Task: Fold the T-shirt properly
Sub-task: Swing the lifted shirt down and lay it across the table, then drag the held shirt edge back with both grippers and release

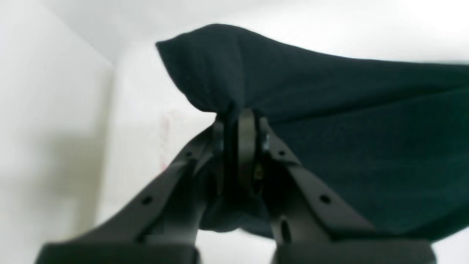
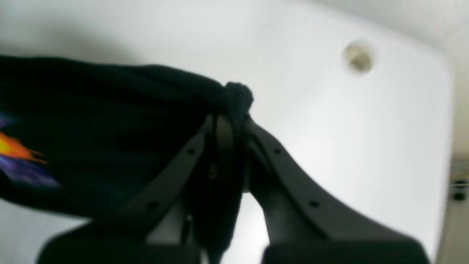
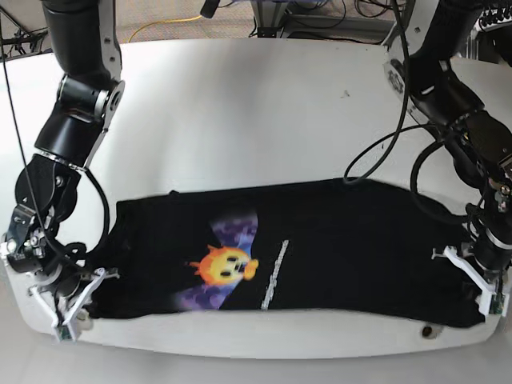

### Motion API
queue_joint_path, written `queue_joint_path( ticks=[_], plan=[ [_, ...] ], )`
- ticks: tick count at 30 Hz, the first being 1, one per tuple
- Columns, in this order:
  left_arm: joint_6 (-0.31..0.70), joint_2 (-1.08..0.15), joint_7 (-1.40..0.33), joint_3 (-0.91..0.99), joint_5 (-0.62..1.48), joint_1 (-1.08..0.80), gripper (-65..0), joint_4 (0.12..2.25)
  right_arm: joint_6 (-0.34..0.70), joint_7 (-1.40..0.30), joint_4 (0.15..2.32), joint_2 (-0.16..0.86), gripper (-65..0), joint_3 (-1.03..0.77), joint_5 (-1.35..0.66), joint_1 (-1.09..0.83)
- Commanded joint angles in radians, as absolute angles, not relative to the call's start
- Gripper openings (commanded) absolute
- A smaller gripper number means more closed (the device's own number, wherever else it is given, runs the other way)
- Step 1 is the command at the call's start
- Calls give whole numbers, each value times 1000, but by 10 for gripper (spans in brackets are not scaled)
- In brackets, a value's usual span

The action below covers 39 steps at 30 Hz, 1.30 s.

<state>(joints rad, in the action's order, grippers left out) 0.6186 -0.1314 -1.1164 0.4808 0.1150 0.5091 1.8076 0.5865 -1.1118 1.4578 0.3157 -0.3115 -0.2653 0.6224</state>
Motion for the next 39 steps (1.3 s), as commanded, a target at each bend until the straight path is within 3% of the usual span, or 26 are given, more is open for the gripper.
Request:
queue_joint_path(
  ticks=[1,7,14,25,39],
  plan=[
    [613,-148,-1095,478,120,607,-650,1833,579,-1106,1483,358,-650,-283,-251,740],
    [616,-188,-1132,478,120,786,-650,1824,631,-1162,1500,417,-650,-231,-251,908],
    [619,-193,-1142,478,127,808,-650,1830,680,-1239,1615,443,-650,-225,-251,934],
    [650,-157,-1135,503,183,516,-650,1842,690,-1247,1804,380,-650,-332,-251,570],
    [668,-150,-1135,578,291,114,-650,1894,690,-1213,1814,282,-650,-463,-251,176]
  ],
)
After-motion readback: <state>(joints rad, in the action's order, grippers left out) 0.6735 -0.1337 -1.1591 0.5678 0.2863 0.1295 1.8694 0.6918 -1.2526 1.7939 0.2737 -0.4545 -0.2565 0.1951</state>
